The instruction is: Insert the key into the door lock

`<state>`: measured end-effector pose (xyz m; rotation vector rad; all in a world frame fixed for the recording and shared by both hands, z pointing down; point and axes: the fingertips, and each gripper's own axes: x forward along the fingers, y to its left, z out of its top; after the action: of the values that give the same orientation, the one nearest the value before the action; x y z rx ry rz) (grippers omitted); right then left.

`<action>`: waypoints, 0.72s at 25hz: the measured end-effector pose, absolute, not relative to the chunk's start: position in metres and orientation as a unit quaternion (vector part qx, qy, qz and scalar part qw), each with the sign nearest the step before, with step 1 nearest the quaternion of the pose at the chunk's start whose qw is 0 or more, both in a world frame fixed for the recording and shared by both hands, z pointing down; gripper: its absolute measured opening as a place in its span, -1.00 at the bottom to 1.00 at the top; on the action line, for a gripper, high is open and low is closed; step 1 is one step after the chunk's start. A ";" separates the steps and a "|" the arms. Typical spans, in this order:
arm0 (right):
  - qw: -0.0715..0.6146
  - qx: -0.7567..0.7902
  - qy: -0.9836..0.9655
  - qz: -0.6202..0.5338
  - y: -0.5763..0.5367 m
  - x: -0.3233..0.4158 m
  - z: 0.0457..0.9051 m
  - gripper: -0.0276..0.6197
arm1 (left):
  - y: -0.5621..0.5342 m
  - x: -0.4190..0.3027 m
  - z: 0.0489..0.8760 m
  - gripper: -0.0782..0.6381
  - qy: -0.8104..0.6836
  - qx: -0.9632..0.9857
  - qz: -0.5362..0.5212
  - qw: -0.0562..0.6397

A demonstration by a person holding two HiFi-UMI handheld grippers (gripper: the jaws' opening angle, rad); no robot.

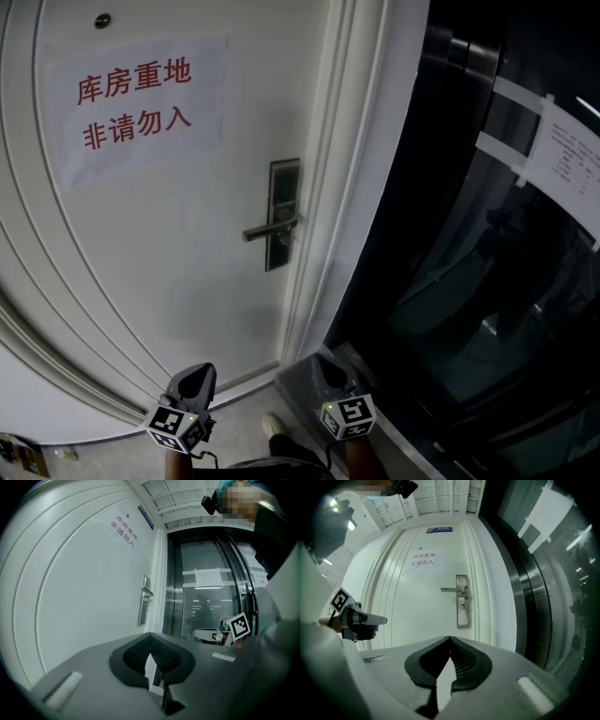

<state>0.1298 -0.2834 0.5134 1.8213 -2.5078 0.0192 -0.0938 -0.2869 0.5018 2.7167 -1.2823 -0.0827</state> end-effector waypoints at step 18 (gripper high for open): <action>0.016 0.583 -0.812 0.007 -0.282 0.131 0.511 -0.91 | -0.288 -0.091 0.502 -0.77 -0.427 0.902 -0.025 0.066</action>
<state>0.1314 -0.2823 0.5112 1.8144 -2.5247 0.0208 -0.0907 -0.2879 0.5022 2.7205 -1.2868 -0.0744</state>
